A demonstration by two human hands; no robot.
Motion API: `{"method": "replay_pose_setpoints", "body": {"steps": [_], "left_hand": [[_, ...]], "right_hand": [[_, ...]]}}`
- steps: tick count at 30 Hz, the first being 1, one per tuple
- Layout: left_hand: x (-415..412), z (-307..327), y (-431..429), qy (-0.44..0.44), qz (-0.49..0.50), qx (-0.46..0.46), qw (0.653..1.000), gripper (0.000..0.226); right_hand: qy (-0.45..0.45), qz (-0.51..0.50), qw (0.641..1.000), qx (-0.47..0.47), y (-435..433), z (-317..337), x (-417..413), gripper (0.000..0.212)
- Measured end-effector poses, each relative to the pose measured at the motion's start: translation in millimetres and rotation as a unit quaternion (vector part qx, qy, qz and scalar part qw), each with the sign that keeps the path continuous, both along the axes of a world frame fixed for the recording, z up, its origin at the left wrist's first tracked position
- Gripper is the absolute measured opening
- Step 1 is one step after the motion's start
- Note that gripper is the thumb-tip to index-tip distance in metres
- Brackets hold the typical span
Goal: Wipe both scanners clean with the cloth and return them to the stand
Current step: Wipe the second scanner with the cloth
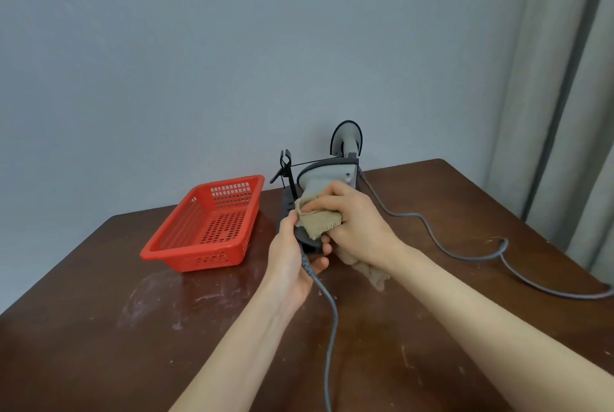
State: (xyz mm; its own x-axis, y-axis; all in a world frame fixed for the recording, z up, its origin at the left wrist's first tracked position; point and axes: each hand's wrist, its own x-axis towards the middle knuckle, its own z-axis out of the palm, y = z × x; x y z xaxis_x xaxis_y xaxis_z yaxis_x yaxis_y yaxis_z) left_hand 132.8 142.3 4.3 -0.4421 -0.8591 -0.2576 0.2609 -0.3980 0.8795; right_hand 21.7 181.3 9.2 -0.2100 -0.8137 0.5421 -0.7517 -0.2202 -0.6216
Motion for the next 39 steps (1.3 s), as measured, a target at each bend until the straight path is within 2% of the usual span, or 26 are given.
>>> {"method": "replay_pose_setpoints", "body": {"steps": [2,4,7,10,15,20,22,25,27,29,31,32,33,35,39], "left_hand": [[0.9,-0.7,0.3,0.025,-0.017,0.061,0.998,0.039],[2.3,-2.9,-2.3,0.087,-0.029,0.131,0.987,0.04],[7.6,-7.5,-11.3,0.176,-0.036,0.18,0.967,0.042],[9.6,-9.7,-15.6,0.191,-0.049,0.181,0.964,0.043],[1.7,-8.7,-6.2,0.176,-0.061,0.187,0.965,0.043],[1.6,-5.8,-10.9,0.187,-0.029,0.194,0.963,0.041],[2.0,-8.1,-11.0,0.202,-0.035,0.198,0.958,0.043],[6.9,-15.2,-12.3,0.216,-0.065,0.181,0.957,0.05],[11.2,-17.8,-13.9,0.204,-0.073,0.149,0.965,0.052],[12.2,-16.4,-13.8,0.18,-0.076,0.114,0.974,0.052],[10.9,-16.0,-11.9,0.154,-0.07,0.093,0.981,0.051],[9.9,-16.3,-10.7,0.141,-0.07,0.086,0.984,0.05],[8.8,-16.4,-8.9,0.129,-0.074,0.08,0.986,0.048],[6.5,-16.1,-6.4,0.105,-0.08,0.068,0.989,0.043],[4.3,-14.3,-9.6,0.039,-0.087,0.021,0.995,0.036]], "right_hand": [[0.05,-0.093,0.994,0.001,-5.2,1.6,-8.5,0.048],[0.077,-0.179,0.981,0.004,-6.7,0.1,-17.0,0.044],[-0.041,-0.243,0.969,-0.027,1.1,-1.0,-30.8,0.036],[-0.091,-0.183,0.977,-0.066,1.1,6.3,-32.3,0.039],[-0.049,-0.081,0.994,-0.053,-9.1,-0.9,-14.8,0.045],[-0.018,0.042,0.998,-0.034,-0.7,-6.6,-7.5,0.029],[-0.005,0.025,0.999,-0.038,-3.0,-7.7,-6.9,0.029],[0.035,-0.123,0.99,0.057,-4.3,-10.7,-25.4,0.039],[-0.048,-0.182,0.979,0.082,-0.8,-11.0,-39.6,0.037],[-0.235,-0.151,0.96,0.023,-1.8,-4.6,-45.1,0.027],[-0.421,-0.104,0.901,-0.032,-4.2,5.9,-41.8,0.014],[-0.48,-0.087,0.872,-0.041,-5.9,9.8,-40.8,0.008],[-0.524,-0.068,0.848,-0.042,-7.3,13.6,-40.4,0.002],[-0.582,-0.033,0.812,-0.03,-9.3,17.3,-42.4,0.012],[-0.586,-0.043,0.809,0.0,-11.4,17.1,-46.5,0.03]]}}
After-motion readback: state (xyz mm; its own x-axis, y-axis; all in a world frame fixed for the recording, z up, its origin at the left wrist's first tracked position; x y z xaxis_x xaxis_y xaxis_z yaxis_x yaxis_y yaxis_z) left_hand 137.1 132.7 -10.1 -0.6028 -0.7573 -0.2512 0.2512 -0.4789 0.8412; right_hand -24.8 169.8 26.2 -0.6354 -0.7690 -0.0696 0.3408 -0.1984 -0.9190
